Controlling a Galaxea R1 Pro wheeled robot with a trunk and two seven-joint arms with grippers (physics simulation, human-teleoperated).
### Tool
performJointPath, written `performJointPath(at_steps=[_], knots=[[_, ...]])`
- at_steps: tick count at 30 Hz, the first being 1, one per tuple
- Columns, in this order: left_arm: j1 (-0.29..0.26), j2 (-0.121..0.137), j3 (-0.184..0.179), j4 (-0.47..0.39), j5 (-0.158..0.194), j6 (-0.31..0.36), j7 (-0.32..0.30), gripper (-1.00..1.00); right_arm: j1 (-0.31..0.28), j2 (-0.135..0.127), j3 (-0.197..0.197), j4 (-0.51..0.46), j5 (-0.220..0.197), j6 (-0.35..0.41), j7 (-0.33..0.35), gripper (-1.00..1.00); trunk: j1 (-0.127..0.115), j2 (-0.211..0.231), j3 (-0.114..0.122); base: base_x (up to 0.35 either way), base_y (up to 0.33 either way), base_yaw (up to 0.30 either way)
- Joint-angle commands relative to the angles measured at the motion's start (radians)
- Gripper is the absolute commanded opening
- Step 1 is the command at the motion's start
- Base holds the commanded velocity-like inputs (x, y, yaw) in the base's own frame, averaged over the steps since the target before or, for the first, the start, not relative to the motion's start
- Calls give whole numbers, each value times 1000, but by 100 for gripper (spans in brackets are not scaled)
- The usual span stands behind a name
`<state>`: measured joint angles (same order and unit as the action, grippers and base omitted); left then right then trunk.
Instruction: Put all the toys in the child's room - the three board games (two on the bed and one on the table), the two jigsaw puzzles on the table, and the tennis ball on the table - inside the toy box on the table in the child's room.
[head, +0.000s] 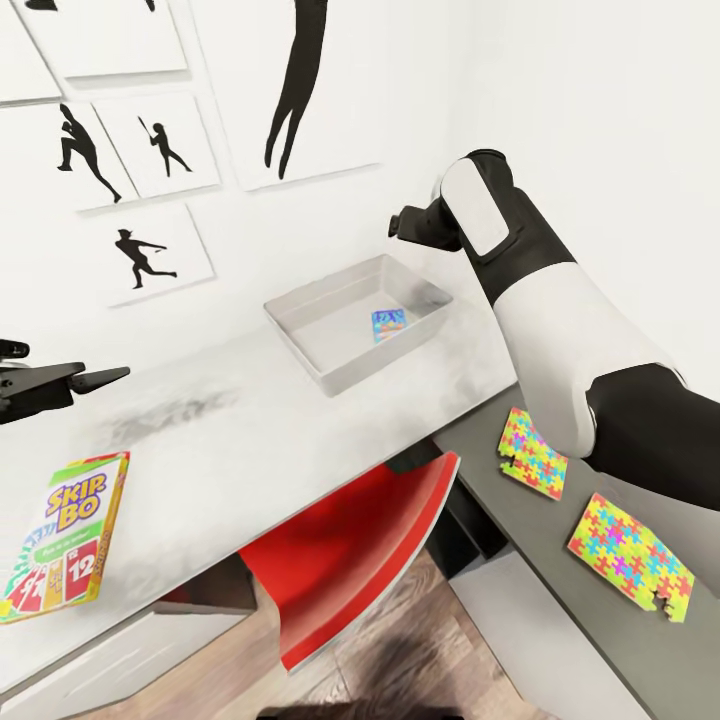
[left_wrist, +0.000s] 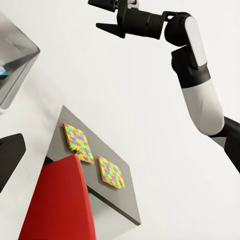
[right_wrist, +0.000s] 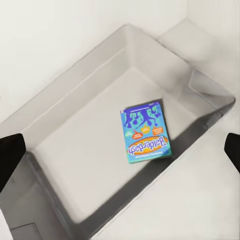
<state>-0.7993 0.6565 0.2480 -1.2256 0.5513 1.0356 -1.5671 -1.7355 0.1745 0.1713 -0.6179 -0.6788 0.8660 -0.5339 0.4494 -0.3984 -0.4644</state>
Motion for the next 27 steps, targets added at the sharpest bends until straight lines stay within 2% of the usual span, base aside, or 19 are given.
performJointPath(at_steps=[1,19,27], knots=[[0,0,-1,0,0,11,-4,100,-1,0,2,0,-8,2,-9,100,1,-2,0,0,0,0],[3,-8,-4,0,-7,9,-4,100,-1,0,3,0,-10,5,-12,100,1,-2,30,-3,0,0],[8,-9,-4,0,-9,8,-4,100,-1,0,4,1,-14,5,-12,100,1,-2,43,-166,0,24]])
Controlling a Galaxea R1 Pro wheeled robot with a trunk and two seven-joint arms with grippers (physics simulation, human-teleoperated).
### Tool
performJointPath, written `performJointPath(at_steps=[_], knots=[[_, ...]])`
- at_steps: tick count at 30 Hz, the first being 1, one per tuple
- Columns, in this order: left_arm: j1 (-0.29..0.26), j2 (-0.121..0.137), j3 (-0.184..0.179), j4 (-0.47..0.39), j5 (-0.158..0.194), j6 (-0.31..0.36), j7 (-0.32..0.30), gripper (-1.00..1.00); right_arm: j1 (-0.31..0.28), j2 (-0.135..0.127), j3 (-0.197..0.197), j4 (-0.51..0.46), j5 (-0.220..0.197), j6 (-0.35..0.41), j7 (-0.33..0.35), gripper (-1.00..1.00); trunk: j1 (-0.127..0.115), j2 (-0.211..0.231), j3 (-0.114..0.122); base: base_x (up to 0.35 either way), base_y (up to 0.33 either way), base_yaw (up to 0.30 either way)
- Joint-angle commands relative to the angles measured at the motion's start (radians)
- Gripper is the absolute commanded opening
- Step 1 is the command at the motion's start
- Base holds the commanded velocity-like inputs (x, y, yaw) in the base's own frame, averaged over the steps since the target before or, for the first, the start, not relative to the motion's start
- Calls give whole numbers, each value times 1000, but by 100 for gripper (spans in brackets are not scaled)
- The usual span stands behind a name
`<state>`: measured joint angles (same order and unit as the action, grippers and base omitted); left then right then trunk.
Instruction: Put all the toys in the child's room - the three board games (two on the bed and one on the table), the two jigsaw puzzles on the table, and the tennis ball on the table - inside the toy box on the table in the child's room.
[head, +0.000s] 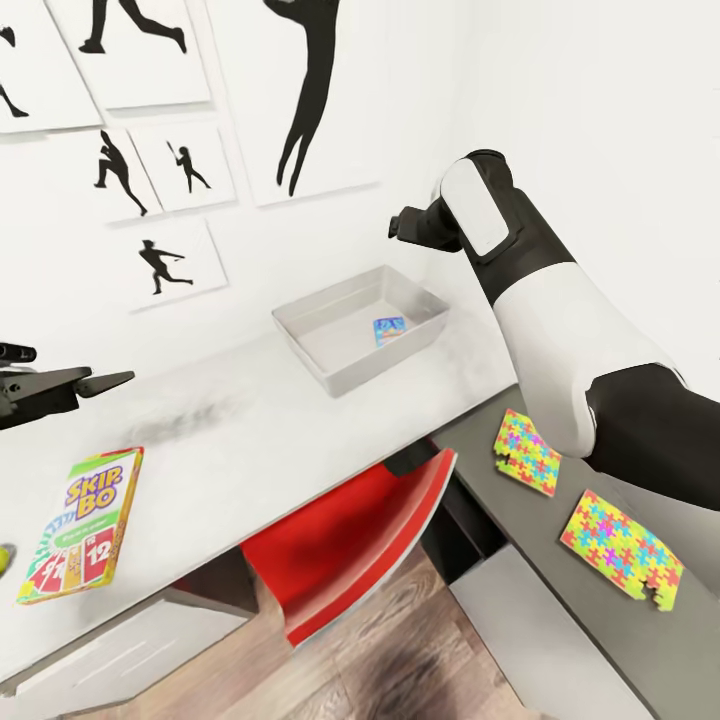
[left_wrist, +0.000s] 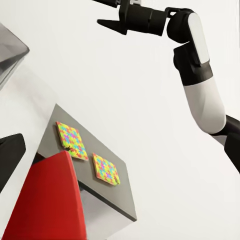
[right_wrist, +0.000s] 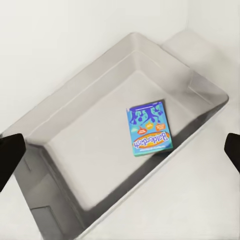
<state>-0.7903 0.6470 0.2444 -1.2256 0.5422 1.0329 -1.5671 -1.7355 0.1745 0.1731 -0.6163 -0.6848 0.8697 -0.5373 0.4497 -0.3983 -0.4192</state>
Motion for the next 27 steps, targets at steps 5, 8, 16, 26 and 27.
performJointPath(at_steps=[5,8,16,26,27], knots=[[0,0,-1,0,-1,10,-4,100,-1,0,2,0,-11,2,-8,100,0,-2,7,-68,0,62],[0,0,-1,0,-1,10,-4,100,1,0,2,1,-11,2,-9,100,0,-2,12,-18,0,68],[2,-1,-2,0,-1,9,-4,100,3,0,1,2,-12,2,-9,100,0,-2,25,-4,0,69],[5,-5,-6,0,-1,6,-4,100,21,0,0,2,-12,2,-9,100,0,-2,42,0,0,70],[5,-6,-7,0,-1,5,-4,100,25,0,0,2,-12,2,-9,100,0,-2,43,0,0,70]])
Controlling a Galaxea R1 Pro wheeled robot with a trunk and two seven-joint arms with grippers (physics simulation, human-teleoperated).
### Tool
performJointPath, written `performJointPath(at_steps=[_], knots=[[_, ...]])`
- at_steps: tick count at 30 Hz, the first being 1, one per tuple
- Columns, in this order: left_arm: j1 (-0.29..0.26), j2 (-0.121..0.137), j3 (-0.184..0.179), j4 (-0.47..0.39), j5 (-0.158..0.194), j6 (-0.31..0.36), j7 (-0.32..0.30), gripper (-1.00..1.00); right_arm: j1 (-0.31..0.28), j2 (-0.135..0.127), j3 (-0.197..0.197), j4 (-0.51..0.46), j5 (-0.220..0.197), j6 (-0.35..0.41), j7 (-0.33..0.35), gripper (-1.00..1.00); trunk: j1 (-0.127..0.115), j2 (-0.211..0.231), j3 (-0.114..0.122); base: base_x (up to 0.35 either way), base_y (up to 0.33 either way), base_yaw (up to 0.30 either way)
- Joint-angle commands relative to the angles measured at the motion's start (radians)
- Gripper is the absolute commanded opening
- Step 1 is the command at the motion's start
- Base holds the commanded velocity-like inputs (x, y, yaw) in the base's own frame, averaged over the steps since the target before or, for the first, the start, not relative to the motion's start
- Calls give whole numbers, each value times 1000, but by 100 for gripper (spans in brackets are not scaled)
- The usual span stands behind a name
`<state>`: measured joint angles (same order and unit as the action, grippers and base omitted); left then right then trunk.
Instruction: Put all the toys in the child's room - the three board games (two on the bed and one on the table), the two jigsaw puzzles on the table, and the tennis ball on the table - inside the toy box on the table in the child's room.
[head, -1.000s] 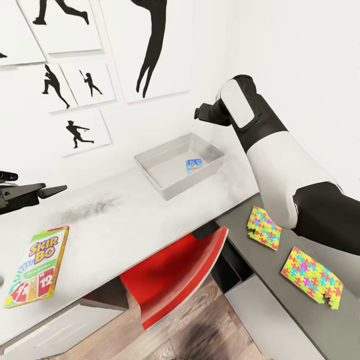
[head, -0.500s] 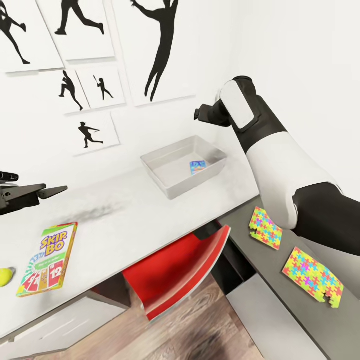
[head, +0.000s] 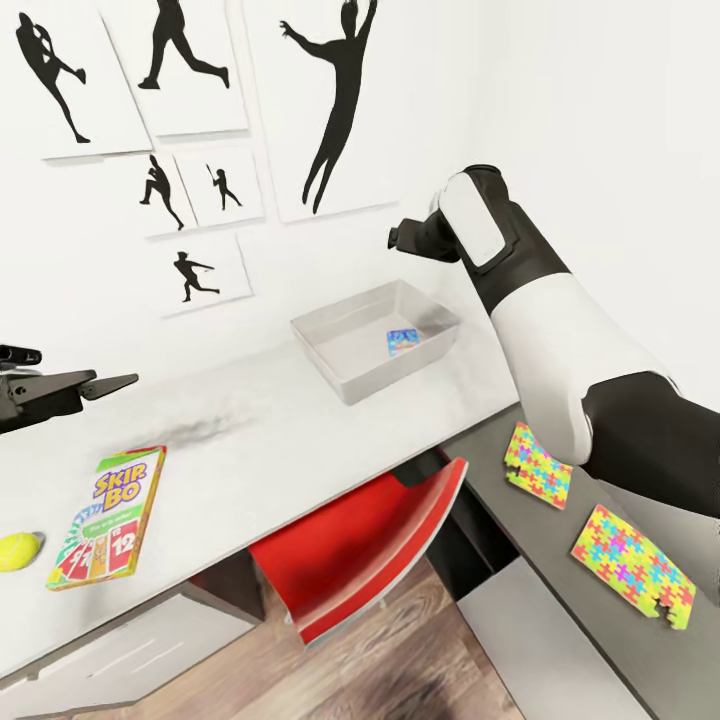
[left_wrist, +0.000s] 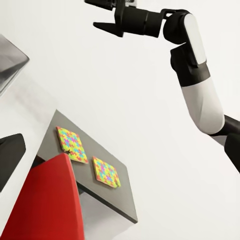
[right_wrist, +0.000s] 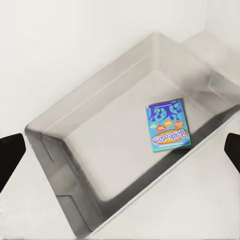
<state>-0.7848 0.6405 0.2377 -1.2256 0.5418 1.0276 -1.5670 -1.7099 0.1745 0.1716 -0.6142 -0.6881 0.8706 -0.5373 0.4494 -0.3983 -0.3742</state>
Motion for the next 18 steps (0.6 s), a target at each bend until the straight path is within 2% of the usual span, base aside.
performJointPath(at_steps=[1,9,15,18], knots=[[-1,-1,-3,0,-1,10,-4,100,3,0,2,-1,-8,2,-9,100,1,-2,0,0,0,70],[9,-12,-18,1,-3,5,-4,100,26,0,1,1,-7,21,-9,100,1,-2,13,0,0,70],[20,-30,-39,1,-7,4,-4,100,28,0,1,3,-10,52,-9,100,1,-2,23,0,0,81],[22,-38,-51,1,-17,3,-4,100,29,-15,0,1,-12,84,-7,100,1,-2,28,0,0,109]])
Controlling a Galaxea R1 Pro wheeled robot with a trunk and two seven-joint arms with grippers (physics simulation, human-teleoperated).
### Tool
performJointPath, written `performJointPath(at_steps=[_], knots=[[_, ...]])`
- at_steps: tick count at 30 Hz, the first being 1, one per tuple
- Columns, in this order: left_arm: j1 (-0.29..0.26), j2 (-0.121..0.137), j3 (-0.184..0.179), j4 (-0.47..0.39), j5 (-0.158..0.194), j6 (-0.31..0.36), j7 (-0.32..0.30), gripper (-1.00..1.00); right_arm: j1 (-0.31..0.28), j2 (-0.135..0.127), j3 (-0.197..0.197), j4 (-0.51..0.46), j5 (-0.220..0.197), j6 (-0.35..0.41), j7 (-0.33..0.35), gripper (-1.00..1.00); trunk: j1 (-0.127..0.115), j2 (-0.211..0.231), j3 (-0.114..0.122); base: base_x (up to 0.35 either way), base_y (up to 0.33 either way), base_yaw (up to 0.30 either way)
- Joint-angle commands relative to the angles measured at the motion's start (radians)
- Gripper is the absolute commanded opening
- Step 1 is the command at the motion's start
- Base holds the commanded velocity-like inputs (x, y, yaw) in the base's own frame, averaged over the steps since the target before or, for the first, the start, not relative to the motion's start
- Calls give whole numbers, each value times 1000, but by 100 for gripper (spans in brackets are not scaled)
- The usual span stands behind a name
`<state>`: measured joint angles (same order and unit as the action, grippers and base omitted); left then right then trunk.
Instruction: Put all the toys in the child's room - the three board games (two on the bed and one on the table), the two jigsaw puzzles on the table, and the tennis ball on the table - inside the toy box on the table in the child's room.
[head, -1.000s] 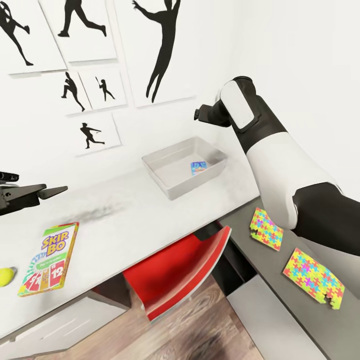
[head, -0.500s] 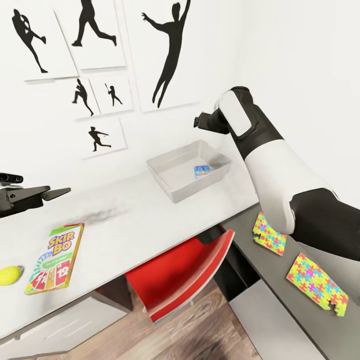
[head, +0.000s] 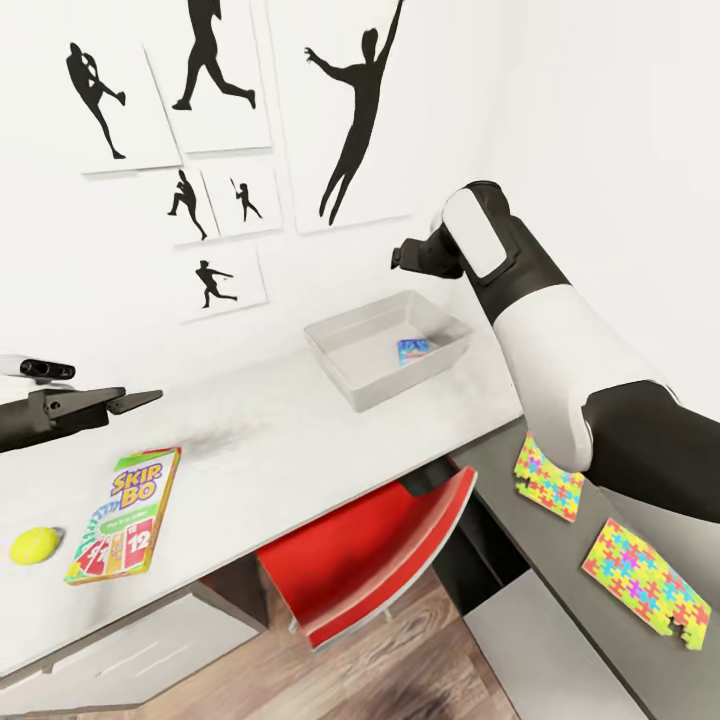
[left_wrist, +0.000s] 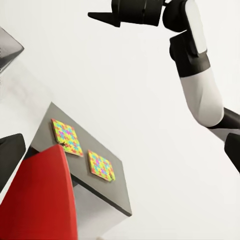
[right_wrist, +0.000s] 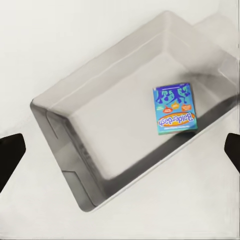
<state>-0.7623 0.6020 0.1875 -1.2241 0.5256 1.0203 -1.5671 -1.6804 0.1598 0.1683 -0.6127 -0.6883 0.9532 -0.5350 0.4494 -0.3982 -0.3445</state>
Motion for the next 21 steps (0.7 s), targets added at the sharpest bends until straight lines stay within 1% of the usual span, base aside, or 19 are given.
performJointPath(at_steps=[1,4,10,14,15,17,21], knots=[[-1,-1,-2,0,-3,11,-4,100,-1,-4,4,-1,-12,7,-9,100,1,-2,0,0,0,67],[1,-3,-5,1,-15,11,-4,100,0,-15,4,-2,-13,25,-9,100,1,-2,5,0,0,-9],[1,-7,-7,1,-23,10,-4,100,18,-19,-3,-4,-15,33,-8,100,1,-2,14,0,0,-106],[1,-13,-7,2,-25,10,-4,100,27,-21,-37,-4,-16,35,-8,100,1,-2,20,0,0,-135],[2,-14,-7,3,-28,10,-4,100,32,-22,-56,-4,-15,36,-8,100,1,-2,22,0,0,-139],[2,-15,-7,3,-32,9,-4,100,38,-22,-74,-4,-15,36,-8,100,1,-2,25,0,0,-140],[2,-16,-7,5,-53,6,-4,100,61,-23,-105,-5,-14,40,-9,100,1,-2,31,0,0,-141]])
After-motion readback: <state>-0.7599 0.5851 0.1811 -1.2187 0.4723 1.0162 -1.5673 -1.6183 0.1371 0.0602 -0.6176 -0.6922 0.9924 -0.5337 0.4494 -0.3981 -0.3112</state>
